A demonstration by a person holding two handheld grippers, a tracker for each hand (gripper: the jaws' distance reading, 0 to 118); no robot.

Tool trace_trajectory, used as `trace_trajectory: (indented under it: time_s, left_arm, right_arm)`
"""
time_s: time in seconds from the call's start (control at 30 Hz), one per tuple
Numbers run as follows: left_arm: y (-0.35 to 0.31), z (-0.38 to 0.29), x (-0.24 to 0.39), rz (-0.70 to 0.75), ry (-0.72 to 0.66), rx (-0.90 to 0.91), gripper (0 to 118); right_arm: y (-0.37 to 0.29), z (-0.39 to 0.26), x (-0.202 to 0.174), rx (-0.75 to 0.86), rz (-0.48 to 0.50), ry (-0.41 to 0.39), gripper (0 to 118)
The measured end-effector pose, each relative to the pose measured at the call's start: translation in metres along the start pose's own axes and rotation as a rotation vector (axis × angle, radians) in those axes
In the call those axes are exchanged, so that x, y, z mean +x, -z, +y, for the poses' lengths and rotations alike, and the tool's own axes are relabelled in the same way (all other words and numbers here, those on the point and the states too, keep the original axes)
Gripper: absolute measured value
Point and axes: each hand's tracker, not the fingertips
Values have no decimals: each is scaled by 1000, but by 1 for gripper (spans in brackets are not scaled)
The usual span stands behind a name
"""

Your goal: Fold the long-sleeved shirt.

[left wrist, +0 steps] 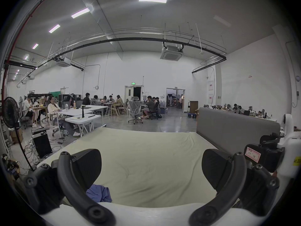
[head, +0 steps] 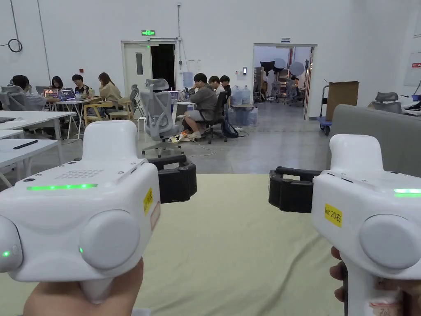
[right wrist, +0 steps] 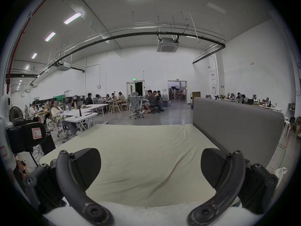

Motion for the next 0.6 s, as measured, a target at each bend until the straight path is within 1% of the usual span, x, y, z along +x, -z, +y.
trace_trajectory:
  time_s: [0.27, 0.43, 0.6]
  left_arm:
    - [-1, -1, -2, 6, -23, -2, 118]
    - [1, -2, 0, 3, -14, -18, 118]
    - [1, -4, 3, 2, -4, -24, 118]
  right_arm:
    - [0, -4, 0, -14, 5, -9, 118]
    - [0, -3, -2, -13, -1, -8, 118]
    - [0, -5, -6, -13, -9, -23, 118]
